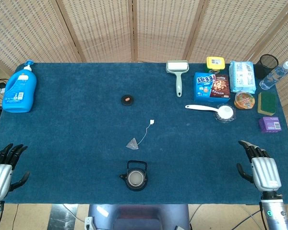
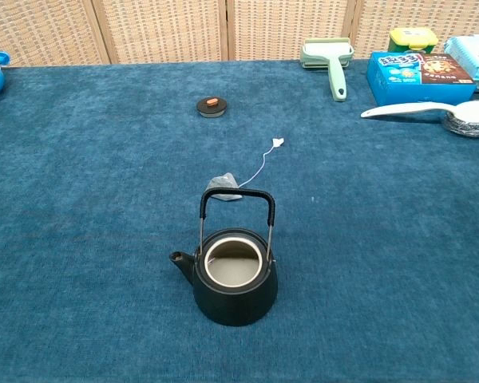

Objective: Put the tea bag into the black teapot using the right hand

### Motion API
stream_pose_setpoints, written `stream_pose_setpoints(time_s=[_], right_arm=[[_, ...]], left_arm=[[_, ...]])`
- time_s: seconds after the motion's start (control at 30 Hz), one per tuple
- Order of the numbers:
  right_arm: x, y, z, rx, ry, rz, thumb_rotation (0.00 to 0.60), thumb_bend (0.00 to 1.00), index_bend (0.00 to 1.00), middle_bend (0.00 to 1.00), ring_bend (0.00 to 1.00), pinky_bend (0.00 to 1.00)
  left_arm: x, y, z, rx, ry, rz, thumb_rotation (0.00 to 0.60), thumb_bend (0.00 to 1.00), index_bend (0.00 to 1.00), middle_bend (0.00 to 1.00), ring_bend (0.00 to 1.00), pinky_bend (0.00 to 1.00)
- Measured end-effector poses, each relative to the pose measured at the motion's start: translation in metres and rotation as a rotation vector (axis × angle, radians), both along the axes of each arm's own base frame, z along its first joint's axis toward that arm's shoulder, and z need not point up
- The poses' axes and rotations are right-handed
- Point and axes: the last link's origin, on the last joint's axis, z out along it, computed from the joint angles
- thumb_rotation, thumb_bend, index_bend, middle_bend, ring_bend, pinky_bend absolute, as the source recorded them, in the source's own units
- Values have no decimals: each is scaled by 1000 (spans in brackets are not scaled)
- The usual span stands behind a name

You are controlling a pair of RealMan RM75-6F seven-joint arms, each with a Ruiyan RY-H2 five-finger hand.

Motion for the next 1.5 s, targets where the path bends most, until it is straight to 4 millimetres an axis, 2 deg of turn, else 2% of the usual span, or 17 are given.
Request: stream_pose_setpoints(time_s=[0.87, 1.1, 1.27, 1.43, 1.5], right_arm=[[3, -4, 5, -6, -31, 20, 600, 440, 155, 240, 258, 287], [7, -17, 11, -8, -41, 49, 600, 440, 156, 254, 276, 288], [15, -36, 14, 27, -77, 91, 600, 438, 161, 286, 321, 321], [33, -61, 17, 72, -80, 165, 600, 346, 170, 335, 374, 346], [41, -72, 17, 93, -83, 194, 600, 327, 177, 356, 420, 390]], left_arm=[[2, -3, 8, 25, 3, -18, 600, 366, 128, 127, 54, 107], [3, -1, 9, 31, 4, -19, 600, 365, 128, 127, 54, 107], [3, 2, 7, 22, 4, -19, 600, 365, 128, 127, 54, 107], [3, 5, 6, 22, 9, -13, 600, 366, 128, 127, 54, 108], [2, 6, 6, 21, 13, -10, 600, 365, 128, 127, 54, 108]])
